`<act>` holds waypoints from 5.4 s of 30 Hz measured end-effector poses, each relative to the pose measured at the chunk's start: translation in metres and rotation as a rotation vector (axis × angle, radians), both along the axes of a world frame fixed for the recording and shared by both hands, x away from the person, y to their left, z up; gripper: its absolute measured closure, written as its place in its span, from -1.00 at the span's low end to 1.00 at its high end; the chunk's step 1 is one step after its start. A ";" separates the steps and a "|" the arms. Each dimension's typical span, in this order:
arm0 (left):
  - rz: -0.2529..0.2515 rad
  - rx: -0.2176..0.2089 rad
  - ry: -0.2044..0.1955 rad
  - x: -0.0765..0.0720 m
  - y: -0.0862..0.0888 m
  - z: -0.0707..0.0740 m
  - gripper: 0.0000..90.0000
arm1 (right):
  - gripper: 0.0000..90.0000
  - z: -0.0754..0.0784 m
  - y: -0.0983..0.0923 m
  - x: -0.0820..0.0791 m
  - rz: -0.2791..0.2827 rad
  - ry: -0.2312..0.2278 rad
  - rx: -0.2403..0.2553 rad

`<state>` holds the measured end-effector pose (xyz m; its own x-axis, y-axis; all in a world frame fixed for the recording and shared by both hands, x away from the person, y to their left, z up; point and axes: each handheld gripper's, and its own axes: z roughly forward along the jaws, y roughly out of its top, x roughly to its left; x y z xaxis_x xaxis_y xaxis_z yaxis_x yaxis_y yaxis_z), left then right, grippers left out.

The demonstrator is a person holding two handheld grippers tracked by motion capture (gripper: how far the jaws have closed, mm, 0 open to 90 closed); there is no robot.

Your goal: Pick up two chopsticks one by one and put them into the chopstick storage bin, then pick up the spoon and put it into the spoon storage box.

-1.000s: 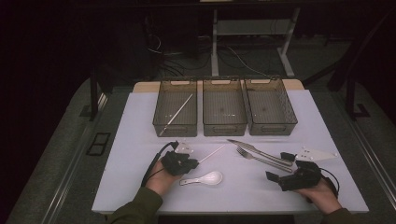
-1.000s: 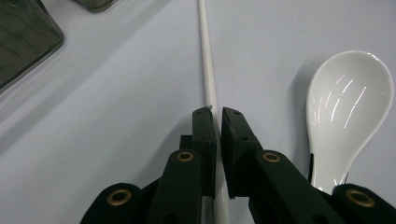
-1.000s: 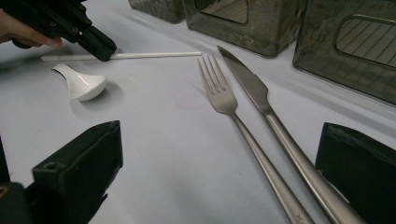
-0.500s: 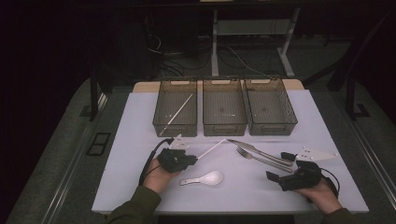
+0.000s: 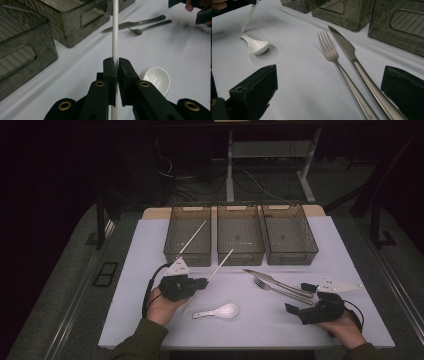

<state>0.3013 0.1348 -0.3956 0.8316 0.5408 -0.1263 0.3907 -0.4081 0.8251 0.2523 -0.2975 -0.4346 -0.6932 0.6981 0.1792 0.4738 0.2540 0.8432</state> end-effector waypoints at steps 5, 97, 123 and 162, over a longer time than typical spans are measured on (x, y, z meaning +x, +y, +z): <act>0.001 -0.017 -0.016 -0.002 0.003 0.006 0.88 | -0.98 0.000 0.000 0.000 -0.001 0.000 0.001; 0.343 0.292 0.188 0.192 0.017 0.015 0.87 | -0.98 0.000 -0.001 0.001 -0.003 0.003 0.010; 0.206 0.127 0.048 0.166 0.017 0.053 0.19 | -0.98 0.000 -0.001 0.001 0.001 -0.001 0.007; 0.040 -0.017 -0.091 0.021 0.016 0.029 -0.65 | -0.98 0.001 -0.001 -0.001 -0.003 -0.004 0.009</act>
